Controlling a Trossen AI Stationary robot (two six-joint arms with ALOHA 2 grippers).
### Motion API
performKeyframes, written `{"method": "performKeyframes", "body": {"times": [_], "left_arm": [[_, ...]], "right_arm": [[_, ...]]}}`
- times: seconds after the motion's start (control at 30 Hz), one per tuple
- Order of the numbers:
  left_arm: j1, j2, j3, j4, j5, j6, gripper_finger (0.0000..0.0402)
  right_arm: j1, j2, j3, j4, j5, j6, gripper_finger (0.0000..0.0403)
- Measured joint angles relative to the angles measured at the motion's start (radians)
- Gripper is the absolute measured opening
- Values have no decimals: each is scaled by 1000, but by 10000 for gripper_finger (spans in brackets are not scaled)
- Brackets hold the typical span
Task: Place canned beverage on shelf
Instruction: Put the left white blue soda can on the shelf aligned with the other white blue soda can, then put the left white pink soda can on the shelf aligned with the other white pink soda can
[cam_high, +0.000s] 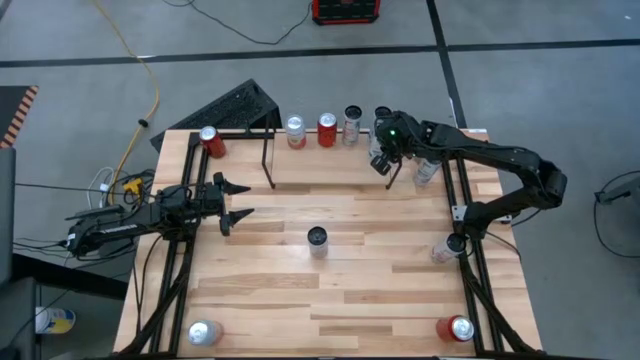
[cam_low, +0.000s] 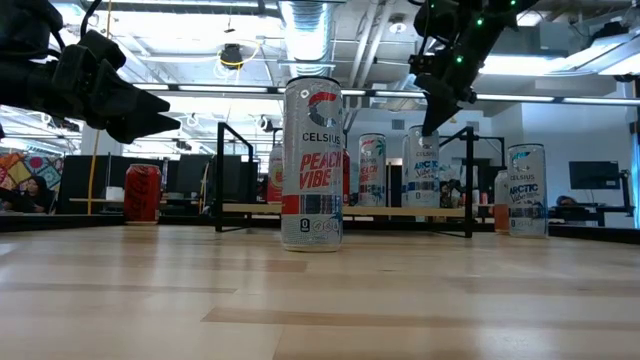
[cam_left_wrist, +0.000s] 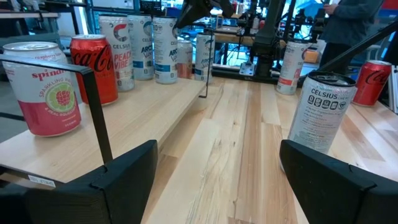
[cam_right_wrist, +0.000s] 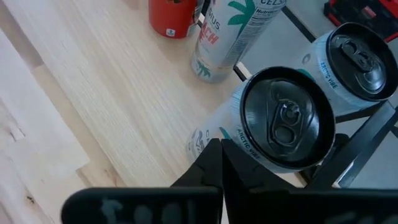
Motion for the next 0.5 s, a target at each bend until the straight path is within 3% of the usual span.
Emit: {"method": "performKeyframes", "body": {"times": [0.13, 0.27, 0.5], "left_arm": [[0, 0, 0, 0, 0, 0, 323], [0, 0, 0, 0, 0, 0, 323], [0, 0, 0, 0, 0, 0, 323]], "right_arm": [[0, 0, 0, 5, -7, -7, 19], [13, 0, 0, -6, -80, -3, 21], [127, 0, 38, -38, -109, 17, 22]]}}
